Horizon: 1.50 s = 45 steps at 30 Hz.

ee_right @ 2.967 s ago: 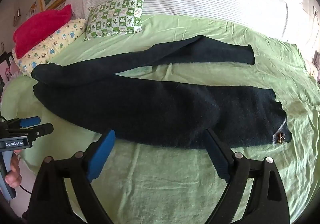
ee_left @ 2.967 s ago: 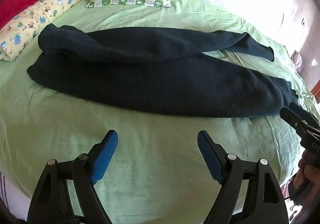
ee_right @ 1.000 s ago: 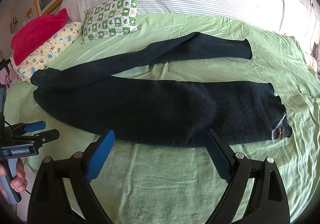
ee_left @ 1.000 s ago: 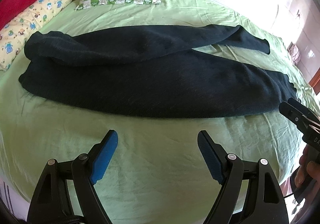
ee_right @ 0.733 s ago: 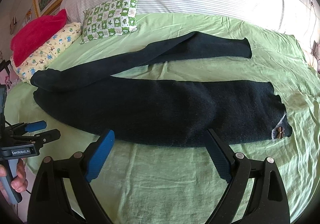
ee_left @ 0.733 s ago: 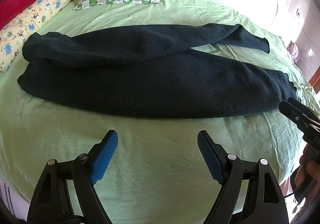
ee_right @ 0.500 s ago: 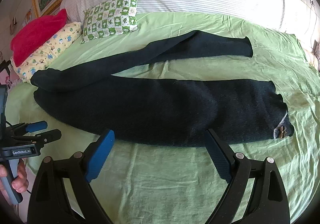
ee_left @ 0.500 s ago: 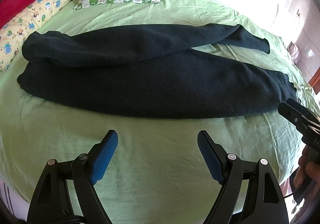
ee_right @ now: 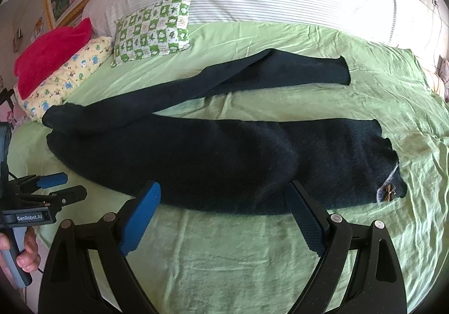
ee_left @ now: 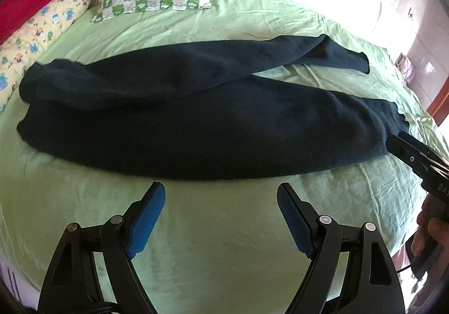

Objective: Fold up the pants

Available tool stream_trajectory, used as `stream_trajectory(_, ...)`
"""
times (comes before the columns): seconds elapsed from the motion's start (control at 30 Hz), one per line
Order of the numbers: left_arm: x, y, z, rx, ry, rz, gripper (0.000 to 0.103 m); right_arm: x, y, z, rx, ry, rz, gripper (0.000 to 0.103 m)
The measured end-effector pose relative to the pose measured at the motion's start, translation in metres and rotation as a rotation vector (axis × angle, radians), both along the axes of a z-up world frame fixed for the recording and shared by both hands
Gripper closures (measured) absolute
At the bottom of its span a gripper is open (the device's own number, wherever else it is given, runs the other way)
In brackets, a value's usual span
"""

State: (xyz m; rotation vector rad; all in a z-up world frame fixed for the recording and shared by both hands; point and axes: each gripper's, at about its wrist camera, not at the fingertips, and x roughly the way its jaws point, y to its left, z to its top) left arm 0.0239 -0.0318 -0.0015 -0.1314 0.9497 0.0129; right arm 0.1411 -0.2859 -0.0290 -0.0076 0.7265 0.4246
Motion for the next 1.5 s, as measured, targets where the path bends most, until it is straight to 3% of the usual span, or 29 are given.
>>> stream_trajectory(0.33, 0.038, -0.028, 0.017, 0.018, -0.023, -0.098, 0.021, 0.03, -0.032, 0.008, 0.063, 0.017, -0.056, 0.012)
stream_trajectory(0.47, 0.067, -0.042, 0.024, 0.065, -0.028, -0.144, 0.021, 0.051, -0.048, 0.018, 0.08, 0.003, -0.072, 0.012)
stream_trajectory(0.67, 0.121, -0.057, 0.032, 0.114, -0.027, -0.225, 0.021, 0.1, -0.077, 0.039, 0.139, -0.005, -0.095, 0.012)
stream_trajectory(0.83, 0.166, -0.071, 0.027, 0.138, 0.008, -0.272, 0.021, 0.155, -0.102, 0.042, 0.2, 0.059, -0.123, 0.012)
stream_trajectory(1.0, 0.206, -0.086, 0.018, 0.198, 0.03, -0.306, 0.021, 0.199, -0.115, 0.043, 0.202, 0.083, -0.155, 0.012)
stream_trajectory(1.17, 0.238, -0.091, 0.01, 0.194, 0.065, -0.316, 0.021, 0.241, -0.123, 0.041, 0.183, 0.085, -0.196, 0.012)
stream_trajectory(1.4, 0.275, -0.107, -0.004, 0.241, 0.069, -0.355, 0.021, 0.297, -0.126, 0.02, 0.157, 0.175, -0.194, 0.033)
stream_trajectory(1.5, 0.285, -0.107, -0.009, 0.238, 0.075, -0.369, 0.022, 0.307, -0.124, 0.013, 0.157, 0.2, -0.167, 0.059)
